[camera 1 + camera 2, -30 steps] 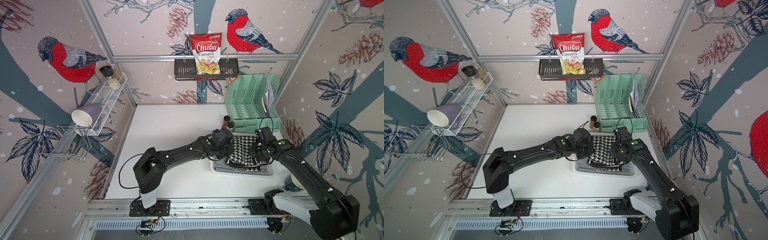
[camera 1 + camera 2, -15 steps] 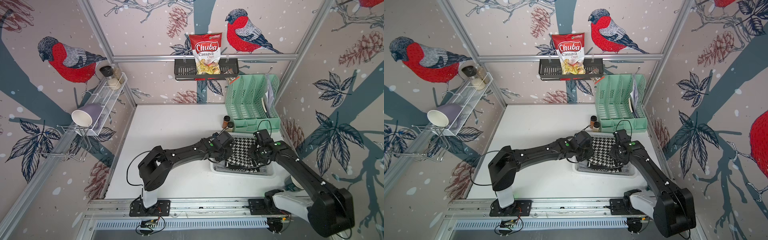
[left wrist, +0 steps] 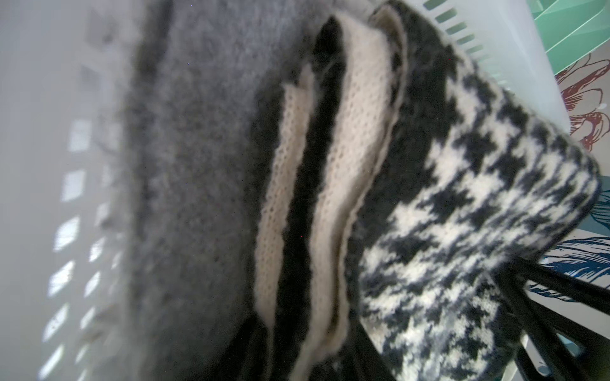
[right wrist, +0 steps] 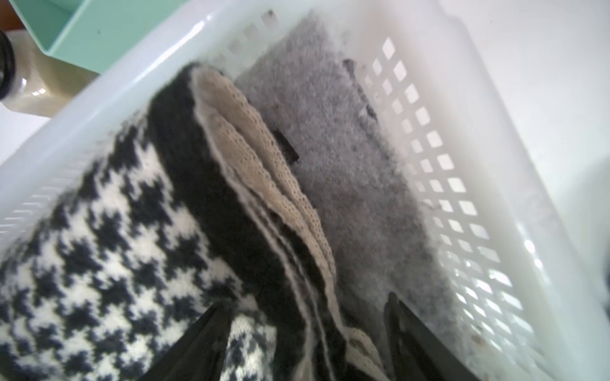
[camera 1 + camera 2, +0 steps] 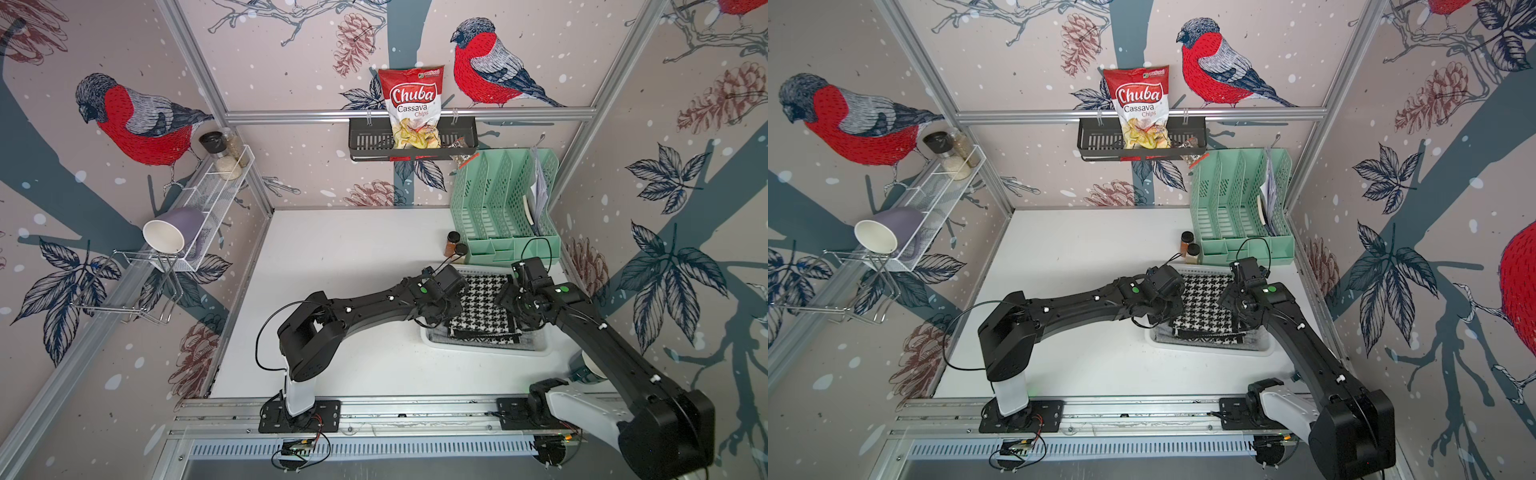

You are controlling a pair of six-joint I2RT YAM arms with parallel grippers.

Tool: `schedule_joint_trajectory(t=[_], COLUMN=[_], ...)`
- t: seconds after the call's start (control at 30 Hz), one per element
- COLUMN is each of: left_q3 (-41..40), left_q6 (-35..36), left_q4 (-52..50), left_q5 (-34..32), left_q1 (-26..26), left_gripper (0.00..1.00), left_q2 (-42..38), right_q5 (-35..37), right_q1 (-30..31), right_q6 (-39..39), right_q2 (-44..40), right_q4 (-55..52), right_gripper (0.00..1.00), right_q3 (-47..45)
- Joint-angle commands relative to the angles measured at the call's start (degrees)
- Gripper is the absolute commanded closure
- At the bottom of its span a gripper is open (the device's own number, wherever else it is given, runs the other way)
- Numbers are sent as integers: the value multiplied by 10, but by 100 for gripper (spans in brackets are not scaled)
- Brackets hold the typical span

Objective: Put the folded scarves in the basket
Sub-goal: Place the scarf in the basket.

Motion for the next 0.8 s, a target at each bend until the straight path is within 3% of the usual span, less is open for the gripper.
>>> schedule_joint_trajectory(t=[0.0, 0.13, 0.23, 0.53, 0.77], left_q3=[-6, -9, -6, -2, -75], left_q6=[7, 8, 10, 31, 58], left_q4=[-25, -19, -25, -107, -80], left_q5=[-15, -35, -49, -116, -84], left_q1=[-2, -4, -4, 2, 48], left_gripper=[59, 47, 45, 44, 52], left_q2=[-3, -33, -56, -112, -132], right_q5=[21, 24, 19, 6, 15], right_q1=[-3, -12, -23, -30, -31], right_q6=[8, 2, -4, -8, -8], right_q2=[-8, -11, -8, -8, -29], right_q4=[-11, -5, -1, 9, -6], right_gripper=[24, 28, 29, 32, 30], right_q3=[3, -8, -16, -21, 6])
